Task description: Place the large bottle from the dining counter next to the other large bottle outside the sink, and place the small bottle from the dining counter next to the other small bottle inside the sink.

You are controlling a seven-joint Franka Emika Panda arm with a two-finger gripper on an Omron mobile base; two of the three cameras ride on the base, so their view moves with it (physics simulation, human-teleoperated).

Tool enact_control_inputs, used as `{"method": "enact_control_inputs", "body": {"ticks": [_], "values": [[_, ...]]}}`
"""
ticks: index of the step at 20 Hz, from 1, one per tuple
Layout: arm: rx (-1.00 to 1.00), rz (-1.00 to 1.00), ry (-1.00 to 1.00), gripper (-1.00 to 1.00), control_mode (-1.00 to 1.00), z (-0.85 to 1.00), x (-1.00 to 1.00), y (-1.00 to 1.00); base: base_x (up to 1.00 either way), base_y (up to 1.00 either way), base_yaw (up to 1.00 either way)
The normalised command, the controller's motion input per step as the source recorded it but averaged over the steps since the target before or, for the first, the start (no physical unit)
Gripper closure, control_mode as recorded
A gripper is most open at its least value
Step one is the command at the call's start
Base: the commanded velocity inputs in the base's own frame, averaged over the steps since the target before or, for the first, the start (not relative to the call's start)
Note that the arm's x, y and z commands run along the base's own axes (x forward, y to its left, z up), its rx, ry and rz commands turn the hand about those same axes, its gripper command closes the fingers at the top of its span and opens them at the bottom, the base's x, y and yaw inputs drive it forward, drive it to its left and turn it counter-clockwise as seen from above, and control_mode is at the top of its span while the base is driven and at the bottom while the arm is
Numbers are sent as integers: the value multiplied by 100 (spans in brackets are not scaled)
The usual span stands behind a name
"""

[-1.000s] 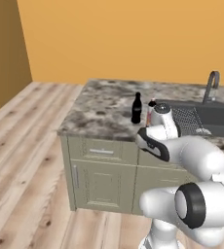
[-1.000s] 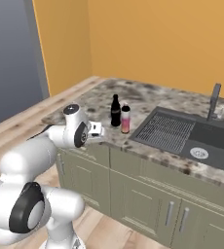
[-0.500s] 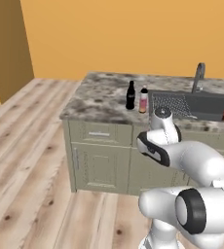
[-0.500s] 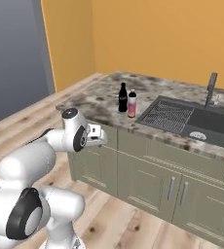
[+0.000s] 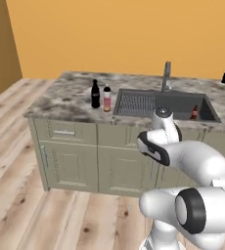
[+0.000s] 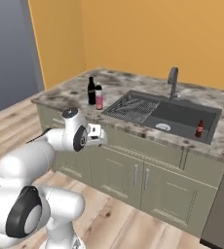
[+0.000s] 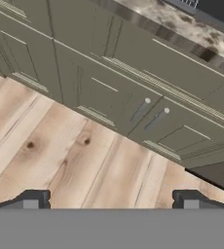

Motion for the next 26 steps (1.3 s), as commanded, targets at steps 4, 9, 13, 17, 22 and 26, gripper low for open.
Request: {"method": "enact_control_inputs", "body": {"ticks": [4, 9, 13, 17, 22, 26], "values": [[0, 0, 0, -100, 100, 0, 0, 0, 0, -100, 0], [0, 0, 0, -100, 100, 0, 0, 0, 0, -100, 0], [0, 0, 0, -100, 100, 0, 0, 0, 0, -100, 0], [0, 0, 0, -100, 100, 0, 0, 0, 1, -100, 0], [0, 0, 0, -100, 100, 0, 0, 0, 0, -100, 0], [0, 0, 0, -100, 100, 0, 0, 0, 0, -100, 0]]}}
